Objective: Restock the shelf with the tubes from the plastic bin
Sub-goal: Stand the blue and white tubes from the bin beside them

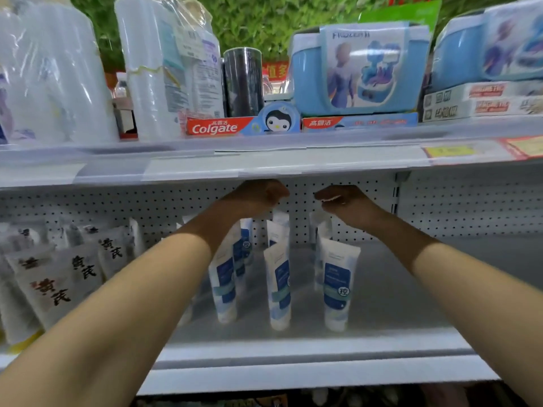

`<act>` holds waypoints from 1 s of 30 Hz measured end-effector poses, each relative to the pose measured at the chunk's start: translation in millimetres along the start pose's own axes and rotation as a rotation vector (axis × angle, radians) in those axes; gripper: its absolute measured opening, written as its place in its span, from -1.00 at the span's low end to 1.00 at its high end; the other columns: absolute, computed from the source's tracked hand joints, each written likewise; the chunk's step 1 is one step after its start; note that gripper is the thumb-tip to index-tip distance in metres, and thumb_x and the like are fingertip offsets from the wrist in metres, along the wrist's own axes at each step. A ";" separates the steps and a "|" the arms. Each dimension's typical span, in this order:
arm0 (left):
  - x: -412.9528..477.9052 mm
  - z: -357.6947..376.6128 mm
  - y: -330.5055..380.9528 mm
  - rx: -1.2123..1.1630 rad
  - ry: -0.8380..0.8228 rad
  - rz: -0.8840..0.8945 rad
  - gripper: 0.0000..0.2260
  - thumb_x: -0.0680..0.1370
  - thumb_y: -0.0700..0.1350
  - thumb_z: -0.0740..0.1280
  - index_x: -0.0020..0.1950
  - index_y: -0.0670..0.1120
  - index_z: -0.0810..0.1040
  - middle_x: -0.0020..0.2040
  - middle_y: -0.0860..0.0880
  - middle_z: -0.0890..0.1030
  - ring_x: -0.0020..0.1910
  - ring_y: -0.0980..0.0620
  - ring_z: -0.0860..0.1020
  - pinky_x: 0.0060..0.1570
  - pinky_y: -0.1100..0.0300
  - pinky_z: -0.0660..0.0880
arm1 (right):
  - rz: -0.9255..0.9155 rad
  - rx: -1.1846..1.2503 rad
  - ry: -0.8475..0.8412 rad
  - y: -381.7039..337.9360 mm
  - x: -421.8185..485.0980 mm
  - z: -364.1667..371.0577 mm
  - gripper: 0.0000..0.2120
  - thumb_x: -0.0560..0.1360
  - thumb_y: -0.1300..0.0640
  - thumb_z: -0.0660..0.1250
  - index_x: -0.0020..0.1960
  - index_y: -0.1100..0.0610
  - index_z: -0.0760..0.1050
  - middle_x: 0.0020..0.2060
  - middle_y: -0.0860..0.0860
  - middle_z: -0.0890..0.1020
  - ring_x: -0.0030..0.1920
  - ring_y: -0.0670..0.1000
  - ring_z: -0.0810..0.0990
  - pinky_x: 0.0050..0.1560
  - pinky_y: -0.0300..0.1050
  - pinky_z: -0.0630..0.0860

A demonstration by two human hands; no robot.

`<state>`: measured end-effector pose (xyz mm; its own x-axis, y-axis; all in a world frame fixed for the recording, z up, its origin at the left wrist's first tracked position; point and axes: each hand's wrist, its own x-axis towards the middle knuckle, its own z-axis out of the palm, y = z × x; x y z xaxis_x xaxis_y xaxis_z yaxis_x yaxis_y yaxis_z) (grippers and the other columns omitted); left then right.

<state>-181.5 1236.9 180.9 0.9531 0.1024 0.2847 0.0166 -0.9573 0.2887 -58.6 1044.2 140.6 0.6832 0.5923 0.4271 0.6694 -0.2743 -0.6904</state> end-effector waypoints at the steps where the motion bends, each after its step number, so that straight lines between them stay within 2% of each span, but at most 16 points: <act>1: 6.2 0.7 -2.9 0.006 -0.015 0.008 -0.71 0.62 -0.21 0.22 0.31 -0.04 0.53 0.35 -0.01 0.50 0.31 0.00 0.45 0.30 0.26 0.31 | 0.018 -0.010 -0.028 -0.3 6.8 -0.2 -0.76 0.55 0.26 0.31 0.19 0.10 0.58 0.22 0.02 0.56 0.12 -0.06 0.51 0.03 -0.29 0.41; 3: 15.7 3.1 -7.7 -0.004 -0.052 -0.002 -0.71 0.59 -0.20 0.28 0.30 -0.06 0.54 0.34 -0.04 0.50 0.30 0.00 0.46 0.20 0.36 0.28 | 0.038 -0.060 -0.092 -2.3 17.2 -1.6 -0.74 0.54 0.22 0.33 0.21 0.06 0.58 0.29 0.01 0.52 0.22 -0.02 0.50 0.07 -0.26 0.40; 5: 23.0 6.8 -11.3 -0.012 -0.085 -0.027 -0.69 0.57 -0.21 0.31 0.32 -0.07 0.54 0.35 -0.04 0.50 0.30 0.01 0.45 0.14 0.40 0.27 | 0.040 -0.144 -0.170 -4.6 24.3 -2.8 -0.70 0.54 0.23 0.33 0.26 0.08 0.56 0.33 0.01 0.50 0.26 -0.02 0.48 -0.01 -0.32 0.42; 7: 29.8 11.4 -14.8 -0.009 -0.125 -0.044 -0.66 0.55 -0.27 0.30 0.32 -0.08 0.54 0.35 -0.04 0.50 0.32 0.02 0.45 0.17 0.38 0.28 | 0.051 -0.226 -0.242 -5.3 30.5 -2.2 -0.67 0.54 0.26 0.31 0.28 0.09 0.56 0.29 0.00 0.53 0.19 -0.04 0.50 -0.07 -0.34 0.47; 9: 34.5 15.5 -18.8 0.007 -0.161 -0.068 -0.63 0.53 -0.31 0.30 0.30 -0.06 0.56 0.34 -0.01 0.51 0.30 0.03 0.47 0.23 0.31 0.32 | 0.084 -0.254 -0.297 -1.9 37.2 -1.3 -0.67 0.51 0.26 0.33 0.25 0.07 0.58 0.23 -0.01 0.57 0.14 -0.01 0.56 0.03 -0.17 0.55; 10: 36.4 17.5 -21.2 0.012 -0.168 -0.077 -0.64 0.51 -0.30 0.32 0.29 -0.05 0.57 0.32 0.01 0.53 0.27 0.04 0.49 0.24 0.28 0.36 | 0.095 -0.261 -0.324 0.5 39.7 -0.9 -0.68 0.50 0.25 0.35 0.24 0.08 0.59 0.20 0.00 0.59 0.12 0.00 0.58 0.03 -0.14 0.57; 12: 41.8 22.3 -26.0 -0.002 -0.162 -0.069 -0.67 0.49 -0.26 0.39 0.23 -0.05 0.61 0.25 0.01 0.59 0.19 0.05 0.54 0.22 0.24 0.42 | 0.098 -0.244 -0.357 7.3 44.5 0.0 -0.69 0.47 0.24 0.41 0.21 0.16 0.60 0.13 0.04 0.63 0.01 -0.04 0.61 -0.11 -0.26 0.59; 14: 46.0 25.5 -27.2 -0.011 -0.146 -0.038 -0.73 0.47 -0.19 0.45 0.17 -0.09 0.65 0.15 -0.03 0.64 0.11 0.03 0.59 0.14 0.22 0.49 | 0.072 -0.211 -0.361 12.3 48.7 -1.0 -0.70 0.44 0.25 0.46 0.16 0.23 0.61 0.06 0.11 0.66 -0.10 -0.09 0.62 -0.22 -0.33 0.57; 17: 51.0 29.3 -26.3 0.017 -0.127 -0.018 -0.76 0.48 -0.12 0.45 0.12 -0.13 0.66 0.09 -0.07 0.67 0.05 0.00 0.61 0.12 0.15 0.52 | 0.022 -0.207 -0.359 16.7 51.7 -2.9 -0.78 0.44 0.26 0.46 0.08 0.26 0.64 -0.05 0.14 0.69 -0.17 -0.04 0.65 -0.22 -0.28 0.59; 21: 57.4 34.7 -29.7 0.110 -0.067 -0.043 -0.80 0.46 -0.01 0.45 0.06 -0.02 0.69 0.04 0.03 0.68 0.02 0.03 0.61 0.11 0.14 0.48 | -0.002 -0.211 -0.317 22.2 50.8 -2.6 -0.84 0.44 0.26 0.45 0.02 0.25 0.66 -0.14 0.11 0.68 -0.29 -0.04 0.62 -0.31 -0.25 0.55; 25: 59.6 37.1 -29.4 0.151 -0.051 -0.070 -0.82 0.44 0.04 0.46 0.01 0.05 0.69 -0.07 0.10 0.65 -0.06 0.07 0.59 0.03 0.15 0.50 | -0.014 -0.234 -0.297 25.7 50.4 -0.8 -0.83 0.46 0.22 0.43 0.04 0.22 0.66 -0.15 0.06 0.67 -0.30 -0.10 0.60 -0.36 -0.31 0.52; 28: 60.9 37.4 -29.8 0.136 -0.063 -0.043 -0.83 0.44 0.00 0.47 0.01 0.01 0.69 -0.03 0.06 0.68 -0.05 0.06 0.61 0.08 0.11 0.52 | -0.018 -0.218 -0.304 24.4 50.1 0.8 -0.87 0.46 0.20 0.44 -0.01 0.18 0.66 -0.18 0.01 0.68 -0.23 0.00 0.64 -0.32 -0.25 0.56; 30: 59.6 38.0 -29.6 0.101 -0.070 -0.006 -0.84 0.45 -0.06 0.46 0.01 -0.06 0.70 -0.02 0.01 0.69 -0.07 0.08 0.61 0.08 0.18 0.49 | -0.026 -0.221 -0.320 22.7 49.6 2.0 -0.91 0.45 0.19 0.44 -0.06 0.16 0.67 -0.20 -0.01 0.68 -0.19 0.08 0.66 -0.29 -0.18 0.57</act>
<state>-113.6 1261.1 154.6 0.9717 0.0928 0.2174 0.0497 -0.9794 0.1958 -10.1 1068.9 145.0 0.5633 0.7978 0.2151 0.7558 -0.3923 -0.5242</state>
